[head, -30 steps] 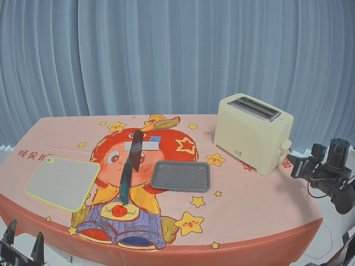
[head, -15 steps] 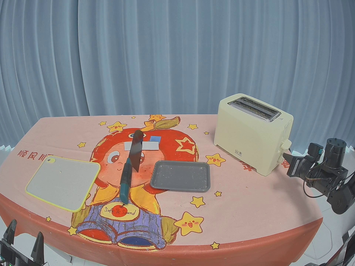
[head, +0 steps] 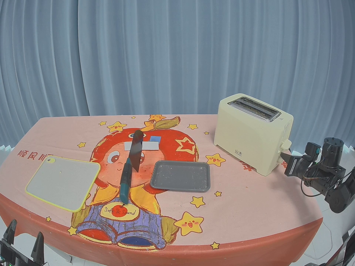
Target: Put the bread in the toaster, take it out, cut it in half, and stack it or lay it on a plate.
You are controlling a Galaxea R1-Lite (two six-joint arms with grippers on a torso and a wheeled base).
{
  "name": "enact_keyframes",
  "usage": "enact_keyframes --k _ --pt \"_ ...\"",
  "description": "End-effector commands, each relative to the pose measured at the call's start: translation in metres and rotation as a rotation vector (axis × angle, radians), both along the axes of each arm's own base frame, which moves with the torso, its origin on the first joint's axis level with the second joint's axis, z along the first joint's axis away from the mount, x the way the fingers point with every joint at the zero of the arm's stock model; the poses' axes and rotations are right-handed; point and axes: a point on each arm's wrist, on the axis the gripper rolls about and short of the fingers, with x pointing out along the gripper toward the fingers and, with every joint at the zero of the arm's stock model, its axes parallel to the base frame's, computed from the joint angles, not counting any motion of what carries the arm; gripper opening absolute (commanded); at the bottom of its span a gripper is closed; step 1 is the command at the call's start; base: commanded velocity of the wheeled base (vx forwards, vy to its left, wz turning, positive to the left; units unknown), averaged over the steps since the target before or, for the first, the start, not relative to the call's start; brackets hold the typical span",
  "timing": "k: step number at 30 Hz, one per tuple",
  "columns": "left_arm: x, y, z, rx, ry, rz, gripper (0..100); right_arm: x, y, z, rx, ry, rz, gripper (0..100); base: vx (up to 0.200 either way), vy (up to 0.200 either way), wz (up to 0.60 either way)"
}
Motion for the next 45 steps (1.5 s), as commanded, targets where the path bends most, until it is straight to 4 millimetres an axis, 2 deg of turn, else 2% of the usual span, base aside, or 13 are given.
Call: enact_keyframes --k 1,45 --pt "0.001 0.000 -0.005 0.000 0.010 0.000 100 0.001 0.000 -0.003 -0.002 0.010 0.001 0 0.000 0.000 0.00" --pt "0.001 0.000 -0.005 0.000 0.010 0.000 100 0.000 0.003 -0.022 -0.021 0.088 0.000 0 0.000 0.000 0.00"
